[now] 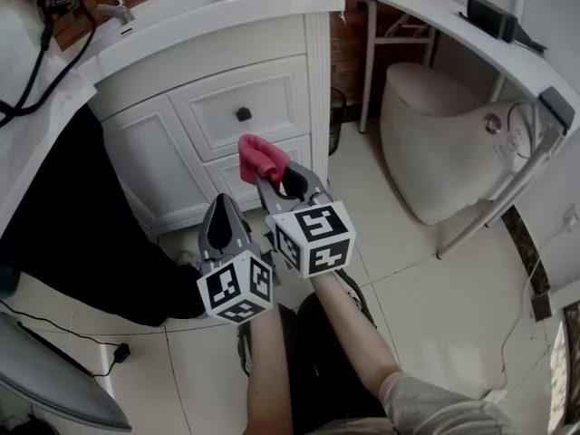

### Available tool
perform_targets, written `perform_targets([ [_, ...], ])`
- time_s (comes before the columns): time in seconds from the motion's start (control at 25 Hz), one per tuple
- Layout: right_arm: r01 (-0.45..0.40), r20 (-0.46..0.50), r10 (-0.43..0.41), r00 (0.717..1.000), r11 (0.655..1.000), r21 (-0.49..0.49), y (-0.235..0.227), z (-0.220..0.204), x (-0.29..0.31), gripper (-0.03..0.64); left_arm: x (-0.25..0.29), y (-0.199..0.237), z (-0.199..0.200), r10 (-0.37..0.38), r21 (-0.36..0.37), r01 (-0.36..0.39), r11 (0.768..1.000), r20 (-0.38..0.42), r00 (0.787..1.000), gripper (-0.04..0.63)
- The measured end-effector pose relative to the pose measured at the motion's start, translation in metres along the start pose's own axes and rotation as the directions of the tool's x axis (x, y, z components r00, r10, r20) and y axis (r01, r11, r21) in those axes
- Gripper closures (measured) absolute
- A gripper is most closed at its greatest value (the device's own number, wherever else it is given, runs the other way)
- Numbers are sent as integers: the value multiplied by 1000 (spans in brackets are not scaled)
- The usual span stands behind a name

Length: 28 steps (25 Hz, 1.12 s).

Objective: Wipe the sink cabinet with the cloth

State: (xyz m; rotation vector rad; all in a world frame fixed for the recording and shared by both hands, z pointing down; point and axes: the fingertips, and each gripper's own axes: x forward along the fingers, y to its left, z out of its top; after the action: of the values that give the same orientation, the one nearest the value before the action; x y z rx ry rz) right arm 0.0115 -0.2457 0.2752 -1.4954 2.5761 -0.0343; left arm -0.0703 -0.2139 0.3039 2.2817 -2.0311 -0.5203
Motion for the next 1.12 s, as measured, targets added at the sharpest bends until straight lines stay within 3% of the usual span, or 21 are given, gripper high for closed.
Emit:
perform_targets([
  [0.24,-58,-70,51,996,993,-104,12,13,88,546,25,8,1,-38,194,49,980,-62,997,580],
  [0.4,-89,-101,78,992,990,-109,26,7,151,546,63,43,15,3,239,15,971,-76,997,580],
  [0.64,-48,-101,44,994,998,-38,1,9,175,546,73,57,21,-19,204,36,978,-84,996,580],
  [0.92,174,-84,-188,979,973,-151,-108,31,118,546,78,20,-8,-112,166,135,977,-144,983,580],
  [1.12,239,-96,-257,962,957,-165,-169,35,80,540,71,-3,-15,-174,131,194,972,-150,973,580],
])
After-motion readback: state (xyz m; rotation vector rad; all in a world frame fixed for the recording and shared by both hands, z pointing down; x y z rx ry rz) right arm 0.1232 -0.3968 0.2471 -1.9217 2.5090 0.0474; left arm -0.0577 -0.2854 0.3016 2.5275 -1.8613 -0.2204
